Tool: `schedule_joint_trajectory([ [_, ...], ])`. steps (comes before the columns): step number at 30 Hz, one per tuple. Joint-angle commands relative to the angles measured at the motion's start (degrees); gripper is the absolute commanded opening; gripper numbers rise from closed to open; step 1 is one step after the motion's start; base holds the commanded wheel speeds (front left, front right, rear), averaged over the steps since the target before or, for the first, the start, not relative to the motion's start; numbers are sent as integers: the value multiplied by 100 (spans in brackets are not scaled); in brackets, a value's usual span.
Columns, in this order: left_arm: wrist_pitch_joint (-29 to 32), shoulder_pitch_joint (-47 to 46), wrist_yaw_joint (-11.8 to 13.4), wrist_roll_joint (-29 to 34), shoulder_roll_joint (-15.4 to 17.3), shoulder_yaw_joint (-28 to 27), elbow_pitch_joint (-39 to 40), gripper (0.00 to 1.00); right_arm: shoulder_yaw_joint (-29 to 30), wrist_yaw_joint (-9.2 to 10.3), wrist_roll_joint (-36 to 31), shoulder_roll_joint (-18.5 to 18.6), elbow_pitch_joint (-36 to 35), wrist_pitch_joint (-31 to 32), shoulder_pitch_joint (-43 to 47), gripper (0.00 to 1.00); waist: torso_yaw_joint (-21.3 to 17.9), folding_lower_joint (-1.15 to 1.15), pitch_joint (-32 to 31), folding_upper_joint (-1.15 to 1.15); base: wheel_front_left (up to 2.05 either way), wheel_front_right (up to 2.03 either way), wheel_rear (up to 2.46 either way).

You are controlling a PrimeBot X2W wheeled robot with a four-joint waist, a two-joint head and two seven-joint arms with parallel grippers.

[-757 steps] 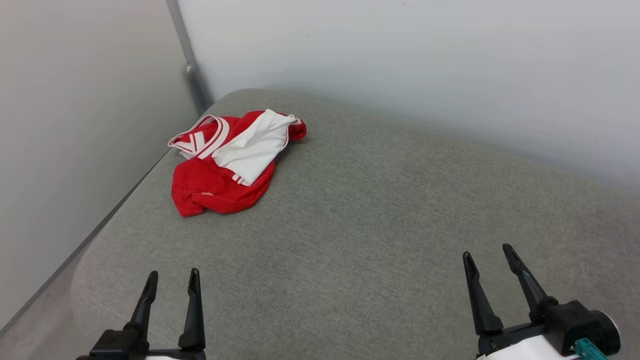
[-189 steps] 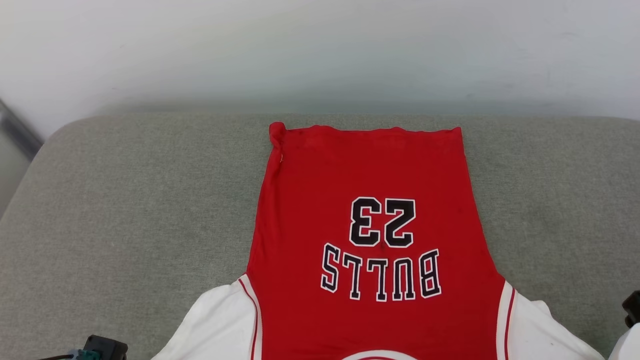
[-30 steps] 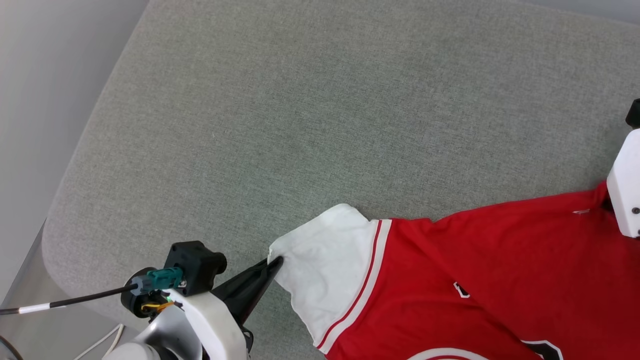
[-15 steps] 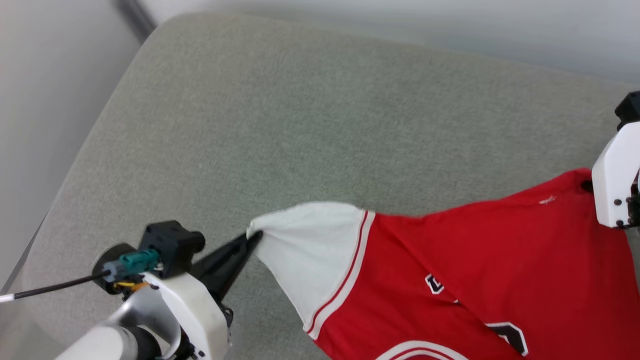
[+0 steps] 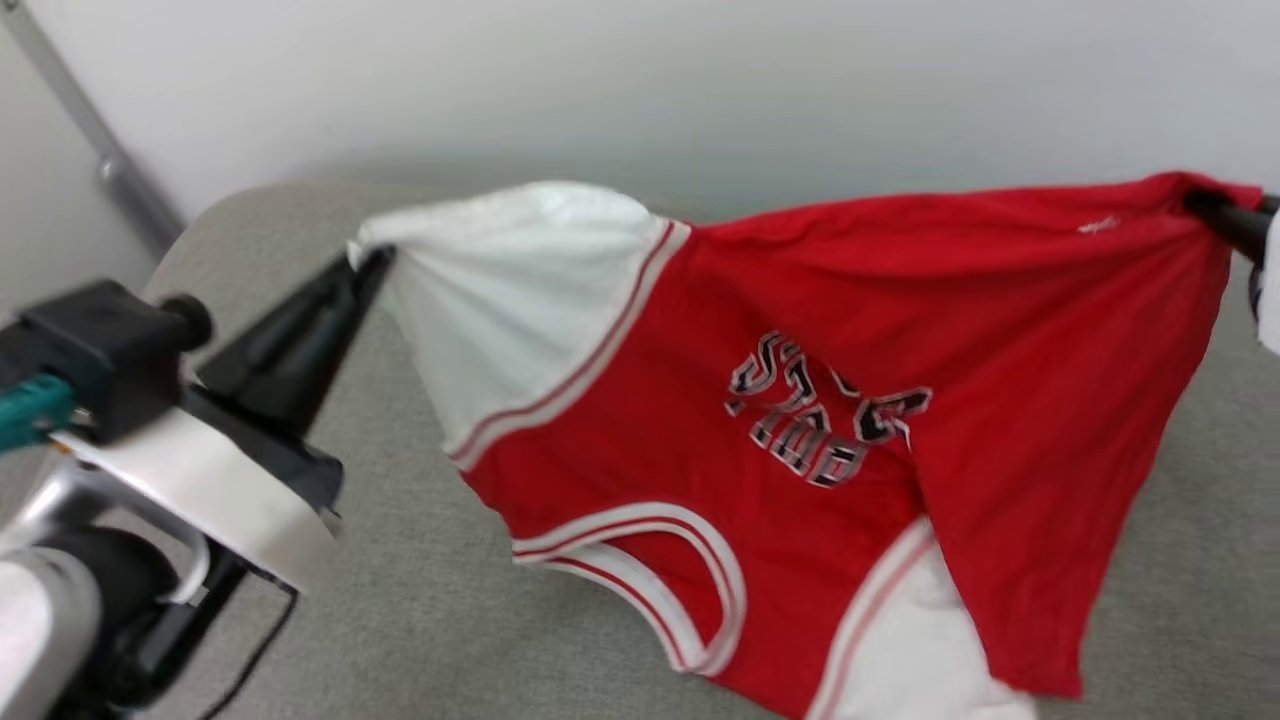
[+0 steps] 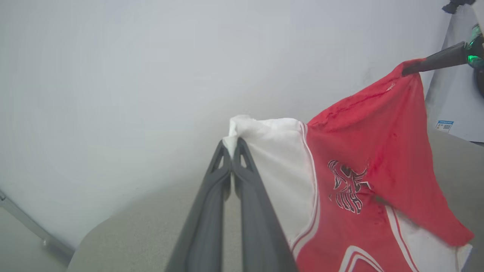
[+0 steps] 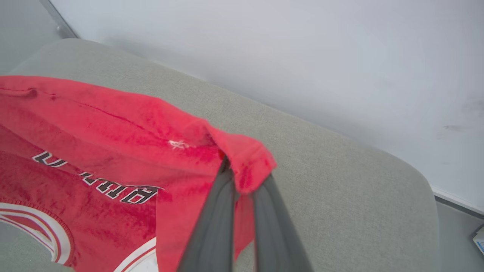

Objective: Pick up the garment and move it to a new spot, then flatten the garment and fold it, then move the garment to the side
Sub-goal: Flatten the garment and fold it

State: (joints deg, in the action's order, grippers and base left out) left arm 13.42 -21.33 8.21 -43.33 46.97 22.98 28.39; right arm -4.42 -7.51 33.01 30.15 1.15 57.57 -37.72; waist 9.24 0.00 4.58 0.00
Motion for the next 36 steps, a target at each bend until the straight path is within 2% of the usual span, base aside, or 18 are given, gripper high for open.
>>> schedule_joint_trajectory([
  [1,-28,-118,33,-10,15,-75,51,0,61,4,54,-5,-74,-3,-113,0,-211,0,-178,0,0,0,0],
  [4,-106,-322,104,2,108,-360,180,0,413,4,269,-176,-412,-1,-175,0,-387,0,-240,0,0,0,0],
  [9,-260,-610,219,8,190,-776,379,0,676,4,680,-289,-936,0,-165,0,-663,0,-312,0,0,0,0],
  [12,-389,-815,279,58,201,-993,463,0,664,4,678,-139,-1213,-72,-163,0,-823,0,-280,0,0,0,0],
  [19,-558,-1362,301,162,300,-1380,517,0,756,4,666,-211,-1517,-493,-407,0,-1139,0,-65,0,0,0,0],
  [25,-641,-2186,167,155,405,-1635,194,0,811,4,519,-222,-1528,-876,-763,0,-1327,0,426,0,0,0,0],
  [31,-697,-3268,-140,206,438,-1592,-540,0,704,4,308,-336,-1345,-1351,-1404,0,-1479,0,1165,0,0,0,0],
  [36,-739,-4324,-462,327,401,-1409,-1296,0,519,4,57,-481,-932,-1762,-2090,0,-1574,0,1801,0,0,0,0],
])
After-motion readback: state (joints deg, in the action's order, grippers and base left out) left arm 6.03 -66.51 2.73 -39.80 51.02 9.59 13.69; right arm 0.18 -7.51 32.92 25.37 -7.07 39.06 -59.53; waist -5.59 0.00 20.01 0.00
